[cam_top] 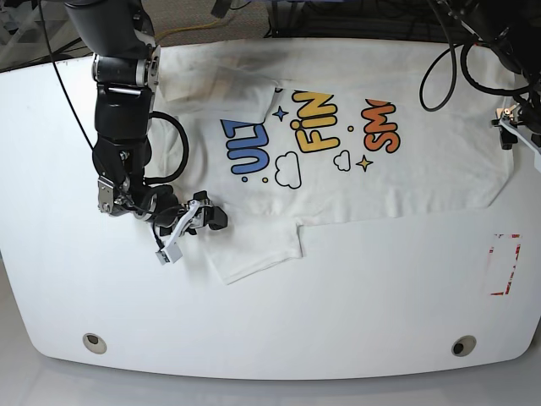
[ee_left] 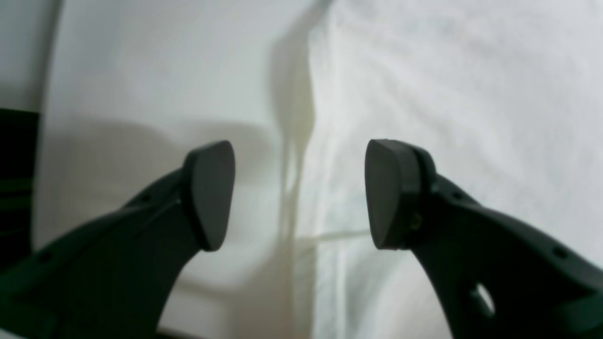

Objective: Fold the T-shirt properly
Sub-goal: 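Grasp the shirt's hem corners with both grippers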

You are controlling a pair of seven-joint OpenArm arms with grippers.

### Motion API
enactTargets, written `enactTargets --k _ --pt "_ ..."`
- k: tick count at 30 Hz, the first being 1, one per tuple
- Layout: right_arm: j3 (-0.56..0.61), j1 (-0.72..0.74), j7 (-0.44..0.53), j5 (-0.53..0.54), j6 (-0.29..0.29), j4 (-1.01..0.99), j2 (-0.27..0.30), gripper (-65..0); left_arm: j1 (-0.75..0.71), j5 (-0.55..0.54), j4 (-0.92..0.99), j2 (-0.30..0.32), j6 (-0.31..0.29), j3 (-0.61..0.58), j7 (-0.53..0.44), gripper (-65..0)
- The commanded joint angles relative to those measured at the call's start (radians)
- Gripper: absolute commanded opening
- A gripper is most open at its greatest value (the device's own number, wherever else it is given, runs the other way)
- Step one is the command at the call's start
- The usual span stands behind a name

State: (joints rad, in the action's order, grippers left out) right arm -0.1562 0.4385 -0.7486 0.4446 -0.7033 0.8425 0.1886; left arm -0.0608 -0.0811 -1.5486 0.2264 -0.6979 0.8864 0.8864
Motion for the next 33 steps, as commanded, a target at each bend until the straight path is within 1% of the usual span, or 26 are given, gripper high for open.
enactTargets --k 1,3,5,7,8,10,11,13,17,21,25,28,30,33 --pt "-0.001 0.021 0.004 -0.010 0.005 0.008 -0.002 -29.3 0.039 -0.016 0.033 0.046 0.000 -0.002 -0.023 -24.7" --pt "-0.001 0.023 0.007 -0.010 0.005 0.008 -0.004 -32.5 0.071 -0.016 0.072 0.061 0.000 -0.002 -0.023 -24.2" --pt "-0.001 0.023 0.007 -0.010 0.005 0.008 -0.004 -39.8 0.105 -0.018 0.121 0.077 0.000 -0.003 -0.023 -19.9" --pt "-0.001 0.024 0.007 -0.010 0.005 0.008 -0.004 -48.5 0.135 -0.023 0.175 0.100 0.000 -0.005 -0.023 -13.1" --pt "-0.001 0.024 0.007 -0.010 0.005 0.008 -0.004 -52.3 0.152 -0.023 0.198 0.109 0.000 -0.009 -0.023 -10.7" --pt "0.000 0.024 0.007 -0.010 0.005 0.010 -0.004 -58.5 0.186 -0.024 0.247 0.127 0.005 -0.032 -0.025 -8.2" --pt "0.000 0.024 0.007 -0.010 0.005 0.011 -0.005 -61.4 0.206 -0.024 0.277 0.140 0.005 -0.049 -0.026 -8.5" --pt "0.000 0.024 0.007 -0.010 0.005 0.011 -0.005 -62.6 0.227 -0.026 0.314 0.150 0.004 -0.071 -0.028 -8.9" --pt "0.000 0.019 0.007 -0.010 0.005 0.011 -0.005 -62.6 0.286 -0.026 0.405 0.159 0.007 -0.115 -0.031 -8.9" --pt "0.000 0.018 0.007 -0.010 0.005 0.013 -0.005 -62.6 0.332 -0.019 0.492 0.159 0.008 -0.163 -0.080 -8.9" --pt "0.000 0.016 0.007 -0.010 0.005 0.013 -0.005 -62.6 0.338 -0.019 0.546 0.159 0.010 -0.238 -0.102 -8.9" --pt "0.000 0.016 0.007 -0.010 0.005 0.014 -0.005 -62.6 0.338 -0.019 0.549 0.159 0.010 -0.276 -0.111 -10.0" --pt "0.000 0.016 0.007 -0.008 0.005 0.014 -0.005 -62.6 0.338 -0.019 0.561 0.159 0.019 -0.278 -0.123 -14.4" --pt "-0.001 0.016 0.007 -0.008 0.005 0.016 -0.005 -62.8 0.338 -0.019 0.572 0.159 0.062 -0.276 -0.140 -28.9"
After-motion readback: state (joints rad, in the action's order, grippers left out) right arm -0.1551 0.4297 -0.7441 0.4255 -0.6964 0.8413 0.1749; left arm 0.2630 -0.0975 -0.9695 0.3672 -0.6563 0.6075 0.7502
